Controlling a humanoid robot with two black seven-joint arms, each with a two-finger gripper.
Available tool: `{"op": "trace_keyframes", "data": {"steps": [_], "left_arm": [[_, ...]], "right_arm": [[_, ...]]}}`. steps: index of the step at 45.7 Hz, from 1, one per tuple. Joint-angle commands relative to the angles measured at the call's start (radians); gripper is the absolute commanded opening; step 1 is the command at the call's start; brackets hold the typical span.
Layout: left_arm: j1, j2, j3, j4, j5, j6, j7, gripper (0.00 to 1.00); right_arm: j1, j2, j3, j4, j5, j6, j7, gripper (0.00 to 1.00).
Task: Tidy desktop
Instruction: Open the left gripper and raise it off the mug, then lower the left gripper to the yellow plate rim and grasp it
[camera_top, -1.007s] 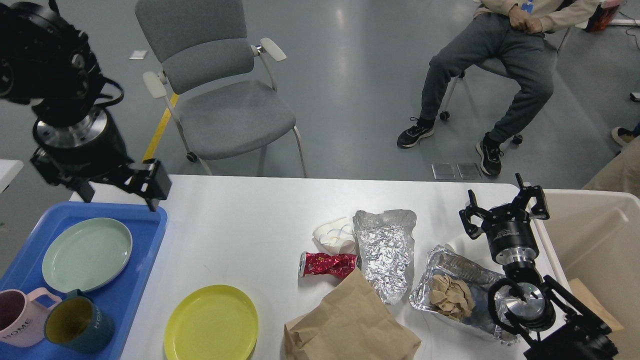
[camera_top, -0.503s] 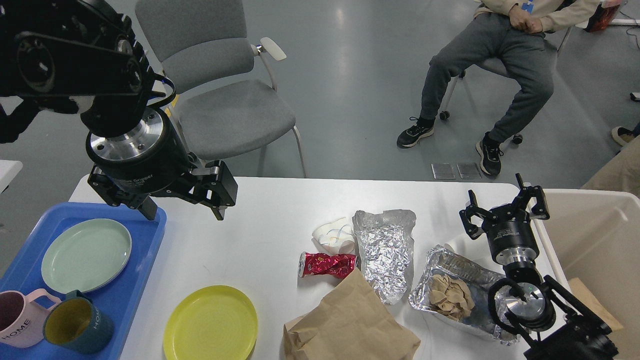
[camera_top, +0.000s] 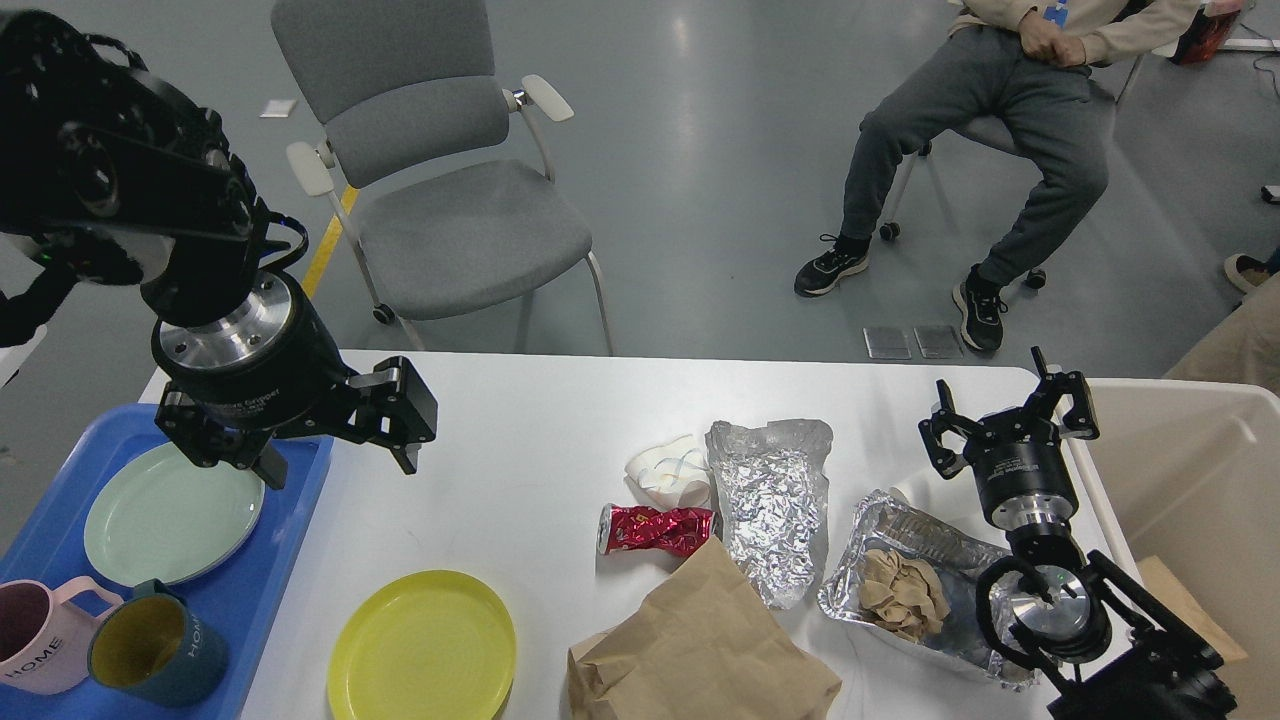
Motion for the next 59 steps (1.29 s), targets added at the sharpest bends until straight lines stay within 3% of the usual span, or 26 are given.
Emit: {"op": "trace_keyframes", "data": {"steps": [1, 4, 16, 31, 45, 51, 59], "left_arm": [[0.136, 0.000, -0.001, 0.017, 0.000, 0.056, -0.029, 0.96], [0.221, 0.000, -0.001, 0.025, -0.006, 0.105, -0.038, 0.96], [0.512, 0.097, -0.036, 0.028, -0.006, 0.450, -0.033, 0.96], [0.865, 0.187, -0.111, 0.123, 0.010, 0.704, -0.041, 0.96], [1.019, 0.193, -0.220, 0.223, 0.010, 0.763, -0.029, 0.95], [1.029, 0.189, -0.232, 0.223, 0.011, 0.821, -0.029, 0.89], [1.031, 0.189, -0.232, 0.226, 0.046, 0.836, -0.033, 0.71]], "right_arm": [[0.000, 0.000, 0.001, 0.001, 0.001, 0.000, 0.000, 1.00], [0.000, 0.000, 0.001, 0.001, 0.000, 0.000, 0.000, 1.00], [0.000, 0.000, -0.001, -0.001, 0.000, 0.000, 0.000, 1.00], [0.000, 0.000, 0.001, -0.001, 0.000, 0.000, 0.000, 1.00], [0.000, 0.000, -0.001, 0.001, 0.000, 0.000, 0.000, 1.00], [0.000, 0.000, -0.001, -0.001, 0.000, 0.000, 0.000, 1.00], [0.000, 0.000, 0.001, -0.001, 0.000, 0.000, 0.001, 1.00]]}}
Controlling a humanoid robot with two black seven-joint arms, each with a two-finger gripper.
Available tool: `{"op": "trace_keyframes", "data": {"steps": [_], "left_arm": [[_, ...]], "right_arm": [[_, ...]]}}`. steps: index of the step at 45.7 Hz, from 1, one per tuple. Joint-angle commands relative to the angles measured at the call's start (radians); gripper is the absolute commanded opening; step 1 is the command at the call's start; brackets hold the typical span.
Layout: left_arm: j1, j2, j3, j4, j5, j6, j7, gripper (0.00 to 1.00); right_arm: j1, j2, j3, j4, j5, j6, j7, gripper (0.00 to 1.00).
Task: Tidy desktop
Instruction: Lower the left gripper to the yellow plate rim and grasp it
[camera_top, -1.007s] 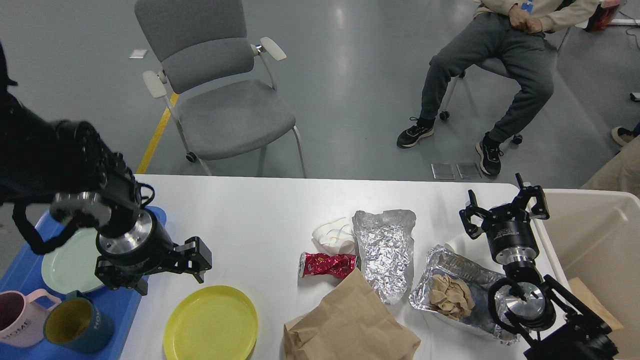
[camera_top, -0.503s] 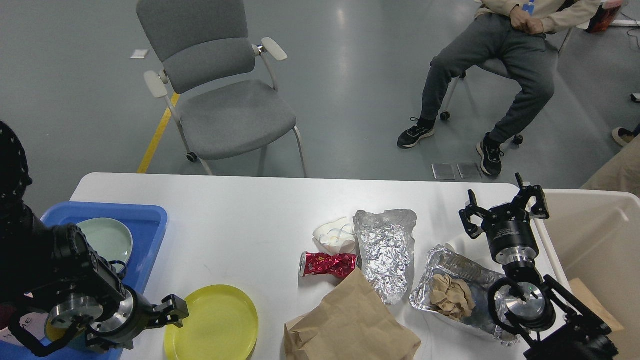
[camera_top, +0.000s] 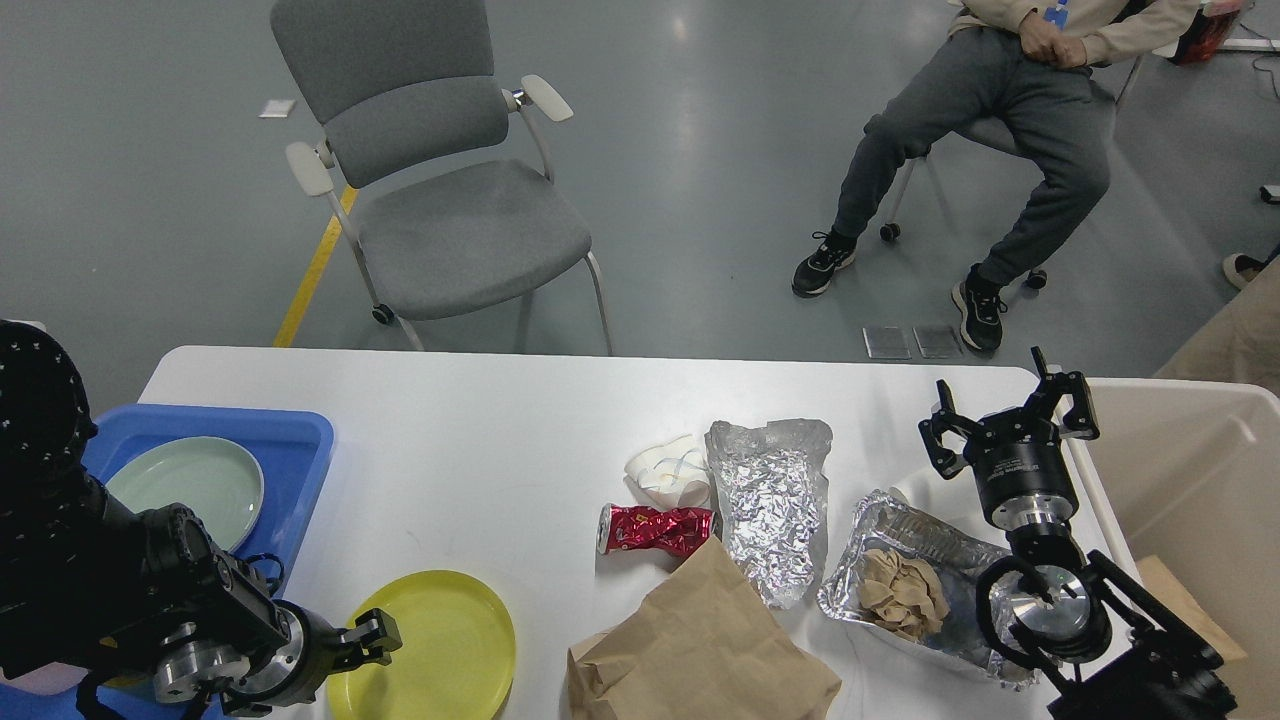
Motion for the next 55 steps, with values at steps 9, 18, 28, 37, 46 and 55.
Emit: {"op": "trace_keyframes", "data": {"steps": [9, 18, 28, 37, 46, 55], "left_arm": [[0.011, 0.016, 0.006, -0.003, 0.107, 0.001, 0.004, 0.50], [0.011, 0.067, 0.012, -0.003, 0.172, -0.001, -0.001, 0.44], [0.014, 0.101, 0.003, -0.003, 0.220, -0.001, -0.018, 0.41], [0.020, 0.115, 0.000, -0.003, 0.270, -0.011, -0.038, 0.30], [0.046, 0.124, -0.023, 0.005, 0.281, -0.019, -0.033, 0.28], [0.063, 0.122, -0.043, 0.022, 0.279, -0.019, -0.032, 0.26]], "right_arm": [[0.000, 0.000, -0.001, 0.000, 0.000, 0.000, 0.000, 1.00], [0.000, 0.000, 0.001, 0.000, 0.000, 0.000, 0.000, 1.00], [0.000, 0.000, 0.001, 0.000, 0.000, 0.000, 0.000, 1.00], [0.000, 0.000, 0.001, 0.000, 0.000, 0.000, 0.000, 1.00], [0.000, 0.000, -0.001, 0.000, 0.000, 0.000, 0.000, 1.00], [0.000, 0.000, 0.001, 0.000, 0.000, 0.000, 0.001, 1.00]]}}
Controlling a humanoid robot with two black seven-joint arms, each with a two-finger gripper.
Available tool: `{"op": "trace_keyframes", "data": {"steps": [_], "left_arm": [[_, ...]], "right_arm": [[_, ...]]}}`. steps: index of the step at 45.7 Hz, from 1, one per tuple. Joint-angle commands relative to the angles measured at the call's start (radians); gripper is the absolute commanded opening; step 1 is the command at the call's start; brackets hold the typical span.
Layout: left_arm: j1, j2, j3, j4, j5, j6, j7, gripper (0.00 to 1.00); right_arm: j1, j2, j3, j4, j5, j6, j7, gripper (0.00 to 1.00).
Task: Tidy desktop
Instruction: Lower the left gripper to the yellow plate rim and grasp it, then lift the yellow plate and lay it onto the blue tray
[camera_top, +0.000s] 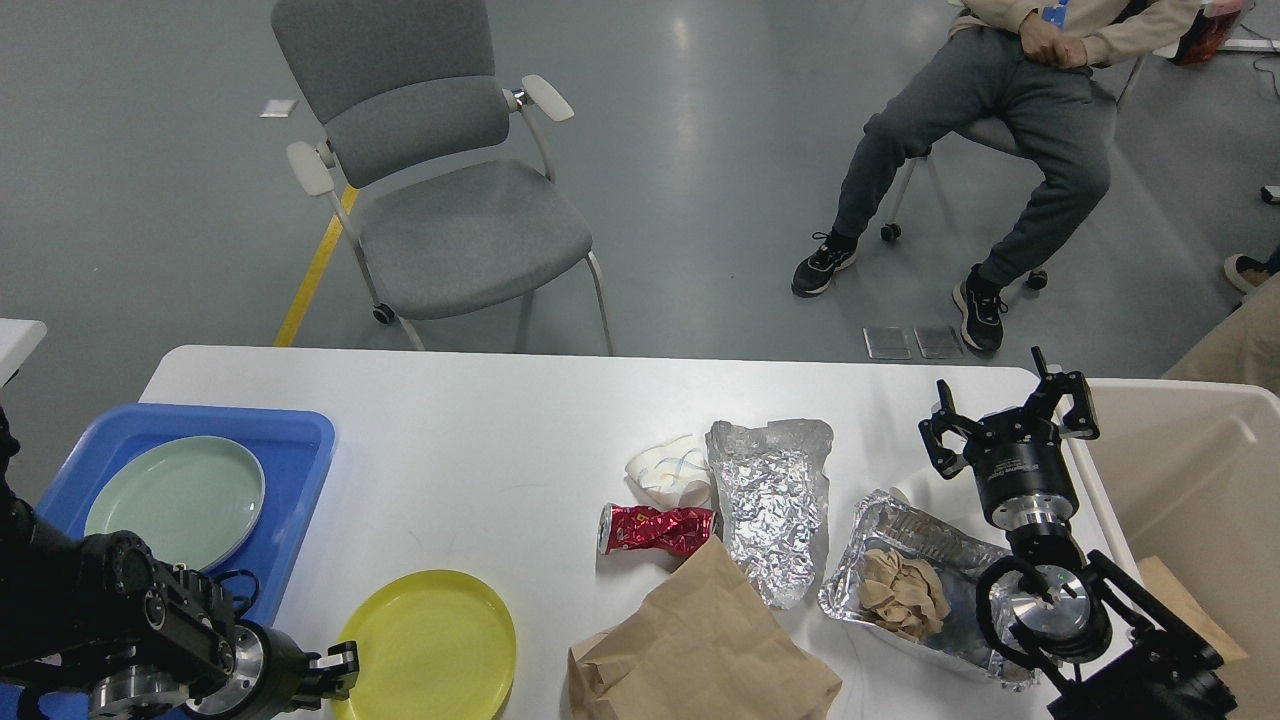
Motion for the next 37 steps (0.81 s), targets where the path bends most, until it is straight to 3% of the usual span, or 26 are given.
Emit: {"op": "trace_keyframes", "data": {"steps": [1, 7, 23, 30, 37], "left_arm": [[0.003, -0.001, -0.011, 0.006, 0.000, 0.000, 0.003, 0.24], [0.003, -0.002, -0.013, 0.006, 0.000, -0.002, 0.005, 0.15], [0.013, -0.007, -0.013, 0.006, -0.002, -0.003, 0.005, 0.09], [0.019, -0.008, -0.016, 0.006, -0.002, -0.003, 0.003, 0.00], [0.018, -0.005, -0.016, 0.006, -0.003, -0.003, 0.000, 0.00]], "right_arm": [[0.000, 0.000, 0.000, 0.000, 0.000, 0.000, 0.000, 1.00], [0.000, 0.000, 0.000, 0.000, 0.000, 0.000, 0.001, 1.00], [0.000, 0.000, -0.001, 0.000, 0.000, 0.000, 0.000, 1.00], [0.000, 0.000, -0.001, 0.000, 0.000, 0.000, 0.000, 1.00], [0.000, 0.000, 0.000, 0.000, 0.000, 0.000, 0.000, 1.00]]}}
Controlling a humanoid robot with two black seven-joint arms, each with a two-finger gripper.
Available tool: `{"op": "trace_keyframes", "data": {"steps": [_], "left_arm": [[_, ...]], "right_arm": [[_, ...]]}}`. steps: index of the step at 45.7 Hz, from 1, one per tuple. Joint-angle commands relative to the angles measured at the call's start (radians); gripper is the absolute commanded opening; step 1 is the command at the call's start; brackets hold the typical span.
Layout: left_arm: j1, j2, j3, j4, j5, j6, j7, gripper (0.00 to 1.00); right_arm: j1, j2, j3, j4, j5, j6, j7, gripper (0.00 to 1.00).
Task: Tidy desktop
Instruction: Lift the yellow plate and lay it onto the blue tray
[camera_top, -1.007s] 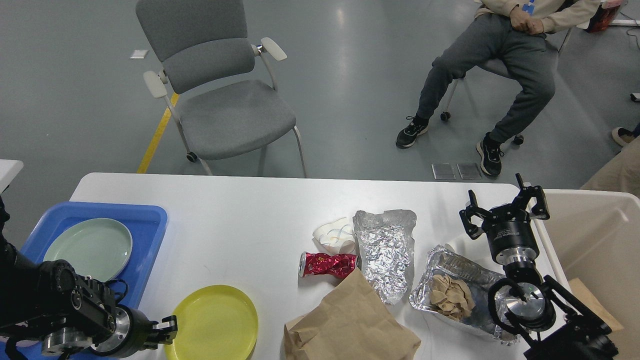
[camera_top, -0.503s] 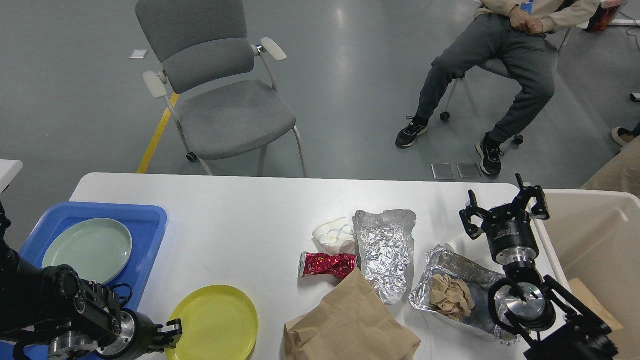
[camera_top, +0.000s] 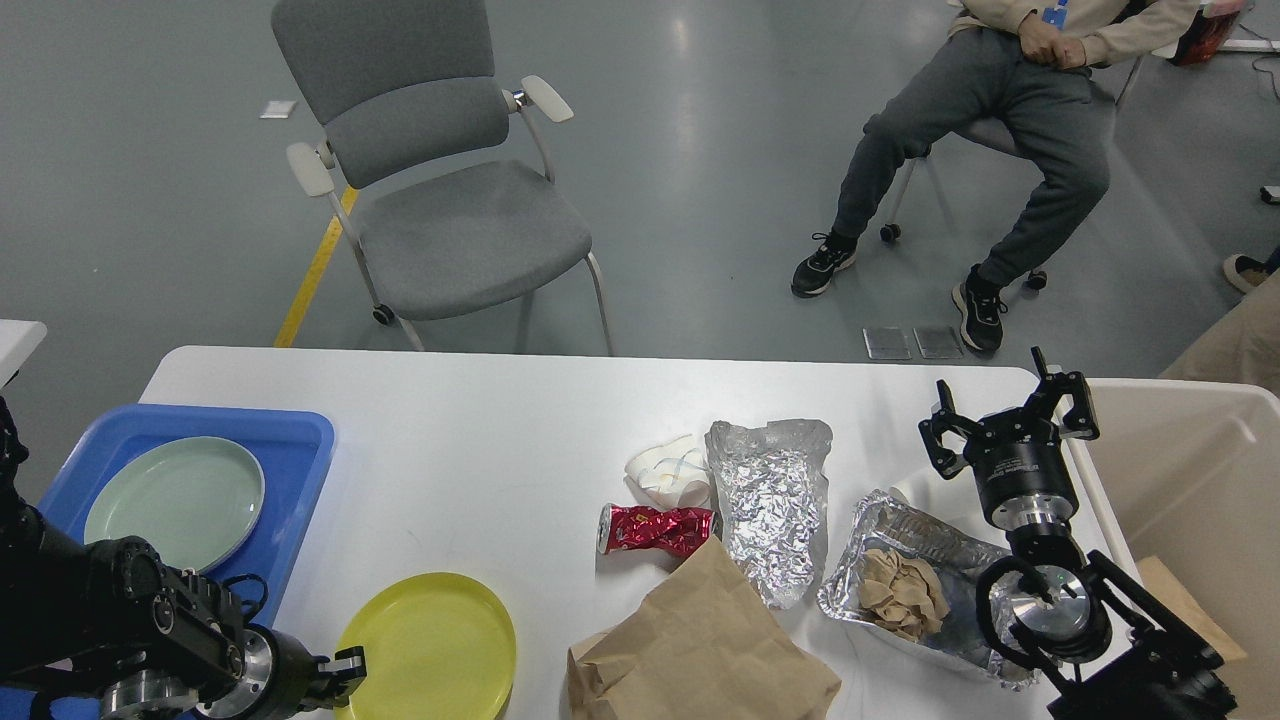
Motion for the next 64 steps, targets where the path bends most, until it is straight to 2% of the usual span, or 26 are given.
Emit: {"op": "trace_keyframes", "data": {"steps": [1, 14, 19, 27, 33, 35, 45, 50, 58, 64], "left_arm": [[-0.003, 0.004, 0.000, 0.000, -0.001, 0.001, -0.006, 0.00], [-0.024, 0.026, 0.001, -0.013, -0.001, -0.006, -0.010, 0.00], [-0.055, 0.047, 0.003, -0.023, -0.001, -0.063, -0.001, 0.00], [-0.196, 0.112, 0.029, -0.100, 0.002, -0.169, 0.008, 0.00], [-0.372, 0.127, 0.105, -0.183, 0.002, -0.207, 0.014, 0.00], [-0.449, 0.127, 0.139, -0.212, 0.000, -0.247, 0.013, 0.00], [-0.860, 0.104, 0.262, -0.255, -0.067, -0.590, 0.010, 0.00], [-1.044, 0.035, 0.314, -0.275, -0.125, -0.701, 0.008, 0.00], [-1.268, -0.058, 0.368, -0.316, -0.240, -0.798, 0.010, 0.00], [-1.300, -0.089, 0.388, -0.316, -0.279, -0.815, 0.011, 0.00]], "right_arm": [[0.000, 0.000, -0.001, 0.000, 0.000, 0.000, 0.000, 1.00], [0.000, 0.000, 0.001, 0.000, 0.000, 0.000, 0.001, 1.00], [0.000, 0.000, -0.001, 0.000, 0.000, 0.000, 0.000, 1.00], [0.000, 0.000, 0.001, 0.000, 0.000, 0.000, 0.000, 1.00], [0.000, 0.000, 0.001, 0.000, 0.000, 0.000, 0.000, 1.00], [0.000, 0.000, 0.001, 0.000, 0.000, 0.000, 0.000, 1.00], [0.000, 0.000, -0.001, 0.000, 0.000, 0.000, 0.000, 1.00], [0.000, 0.000, -0.001, 0.000, 0.000, 0.000, 0.000, 1.00], [0.000, 0.000, -0.001, 0.000, 0.000, 0.000, 0.000, 1.00], [0.000, 0.000, -0.001, 0.000, 0.001, 0.000, 0.000, 1.00]]}}
